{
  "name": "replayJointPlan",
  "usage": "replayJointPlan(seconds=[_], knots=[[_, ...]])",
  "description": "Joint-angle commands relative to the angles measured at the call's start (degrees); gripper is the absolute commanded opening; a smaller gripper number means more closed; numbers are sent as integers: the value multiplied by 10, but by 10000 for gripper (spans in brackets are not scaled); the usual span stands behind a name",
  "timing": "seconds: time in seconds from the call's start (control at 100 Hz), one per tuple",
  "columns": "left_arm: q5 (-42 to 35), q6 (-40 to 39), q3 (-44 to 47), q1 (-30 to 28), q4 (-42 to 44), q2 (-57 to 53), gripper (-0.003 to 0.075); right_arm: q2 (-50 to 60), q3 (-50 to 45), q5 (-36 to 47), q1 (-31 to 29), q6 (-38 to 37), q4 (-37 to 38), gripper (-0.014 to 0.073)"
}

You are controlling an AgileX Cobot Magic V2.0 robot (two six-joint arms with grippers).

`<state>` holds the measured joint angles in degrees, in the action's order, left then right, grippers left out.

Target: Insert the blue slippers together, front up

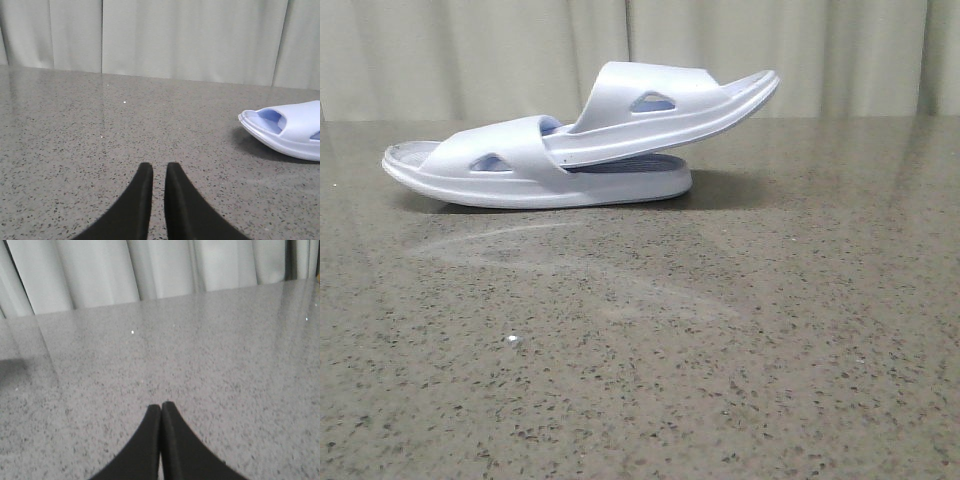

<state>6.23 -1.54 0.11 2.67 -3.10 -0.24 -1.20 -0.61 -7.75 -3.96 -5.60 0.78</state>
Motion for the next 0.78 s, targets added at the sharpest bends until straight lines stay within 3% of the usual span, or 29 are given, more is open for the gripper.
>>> replayJointPlan(seconds=[0.0, 0.31, 0.77], knots=[[-40, -2, 5, 6, -1, -16, 15, 21, -12, -9, -1, 0, 0, -78], [-40, -2, 5, 6, -1, -16, 15, 28, -12, 49, -1, 0, 24, -78], [-40, -2, 5, 6, -1, -16, 15, 28, -12, 49, -1, 0, 24, -78]])
